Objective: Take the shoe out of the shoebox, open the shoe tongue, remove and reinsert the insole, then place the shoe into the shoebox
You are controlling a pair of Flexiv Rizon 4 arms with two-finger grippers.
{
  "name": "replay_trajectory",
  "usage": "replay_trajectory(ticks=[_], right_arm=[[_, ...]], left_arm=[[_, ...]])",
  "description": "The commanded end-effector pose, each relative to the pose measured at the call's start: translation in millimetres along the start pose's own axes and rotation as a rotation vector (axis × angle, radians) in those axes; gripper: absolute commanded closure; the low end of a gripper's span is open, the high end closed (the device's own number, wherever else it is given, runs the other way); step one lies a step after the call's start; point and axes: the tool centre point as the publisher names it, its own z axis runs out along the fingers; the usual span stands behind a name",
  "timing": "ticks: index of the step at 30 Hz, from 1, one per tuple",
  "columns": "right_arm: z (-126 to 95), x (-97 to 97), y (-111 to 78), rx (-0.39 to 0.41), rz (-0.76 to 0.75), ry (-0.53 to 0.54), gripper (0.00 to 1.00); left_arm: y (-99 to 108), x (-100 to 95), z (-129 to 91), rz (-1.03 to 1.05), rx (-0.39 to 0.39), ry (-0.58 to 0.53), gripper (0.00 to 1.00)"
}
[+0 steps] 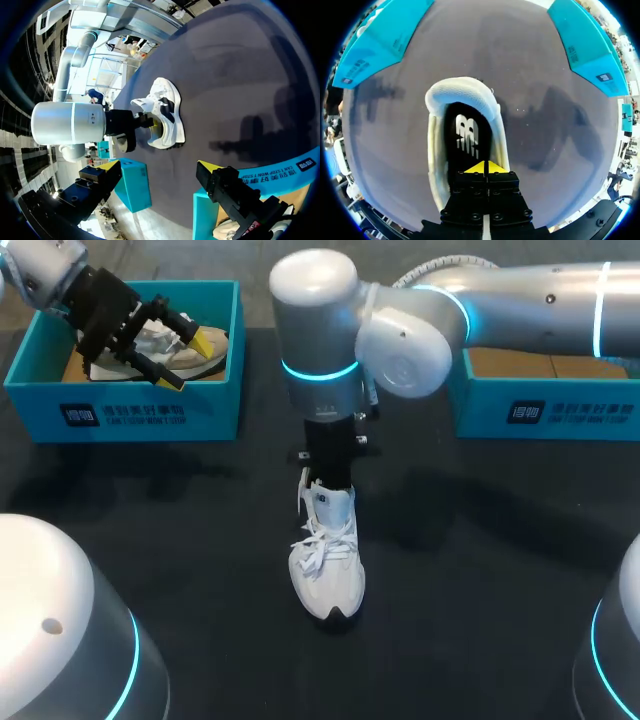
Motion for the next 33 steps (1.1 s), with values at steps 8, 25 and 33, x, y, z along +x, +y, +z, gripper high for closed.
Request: replay_trajectory(ticks=[8, 25, 33], right_arm=[[-13, 7.3, -5.5, 0.078, -0.024, 0.004, 1.00], [-12, 13.8, -17.7, 0.161, -0.047, 0.034, 0.13], [-12, 13.9, -20.3, 0.166, -0.050, 0.033, 0.00]], left_arm=[[0, -0.1, -1, 0.001, 0.002, 0.003, 0.00], [0, -0.1, -1, 0.001, 0.002, 0.003, 0.00], [0, -0.1, -1, 0.001, 0.002, 0.003, 0.00]])
